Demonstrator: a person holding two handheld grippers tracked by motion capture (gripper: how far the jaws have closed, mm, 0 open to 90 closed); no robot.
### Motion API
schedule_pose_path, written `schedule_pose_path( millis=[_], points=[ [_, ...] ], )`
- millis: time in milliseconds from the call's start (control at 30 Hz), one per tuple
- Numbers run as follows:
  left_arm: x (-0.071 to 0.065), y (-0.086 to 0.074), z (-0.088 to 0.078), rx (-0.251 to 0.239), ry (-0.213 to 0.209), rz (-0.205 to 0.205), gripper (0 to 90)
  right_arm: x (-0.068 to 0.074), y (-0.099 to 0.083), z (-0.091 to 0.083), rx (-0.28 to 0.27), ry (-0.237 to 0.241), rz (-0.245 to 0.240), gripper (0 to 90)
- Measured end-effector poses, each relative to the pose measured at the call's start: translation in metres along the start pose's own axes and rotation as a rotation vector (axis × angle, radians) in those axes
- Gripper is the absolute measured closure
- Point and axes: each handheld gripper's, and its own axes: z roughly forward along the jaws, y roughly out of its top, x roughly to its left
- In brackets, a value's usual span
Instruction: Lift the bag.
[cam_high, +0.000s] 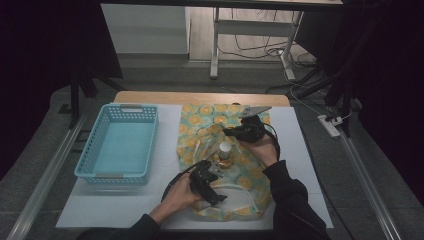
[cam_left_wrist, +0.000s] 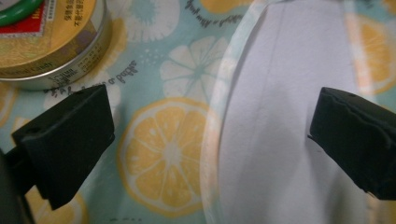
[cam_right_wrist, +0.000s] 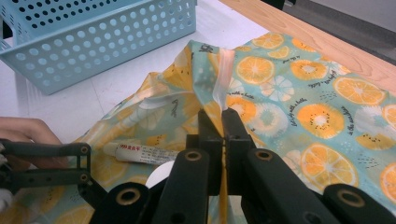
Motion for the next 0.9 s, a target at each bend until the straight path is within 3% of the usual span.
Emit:
schedule_pose_path(
  millis=[133, 267, 433, 667, 900],
  points=[
    [0.0, 0.0, 0.0, -0.007, -0.004, 0.009, 5.8, 0.0, 0.0, 0.0, 0.0, 0.0, 0.0, 89.3],
    [0.003, -0.001, -0.005, -0.017, -0.011, 0.012, 20.5, 0.0, 0.0, 0.0, -0.001, 0.0, 0.001, 89.3],
    [0.013, -0.003, -0.009, -0.028, -0.006, -0.022, 46.0, 0.0, 0.001, -0.001, -0.006, 0.001, 0.001, 89.4],
    [0.015, 0.0, -0.011, -0.006, 0.015, -0.037, 63.2, 0.0, 0.0, -0.001, -0.002, 0.0, 0.003, 89.4],
    [0.018, 0.001, -0.01, -0.009, -0.027, -0.078, 85.0, -0.001, 0.0, 0.0, -0.001, 0.0, 0.004, 89.4]
  ],
)
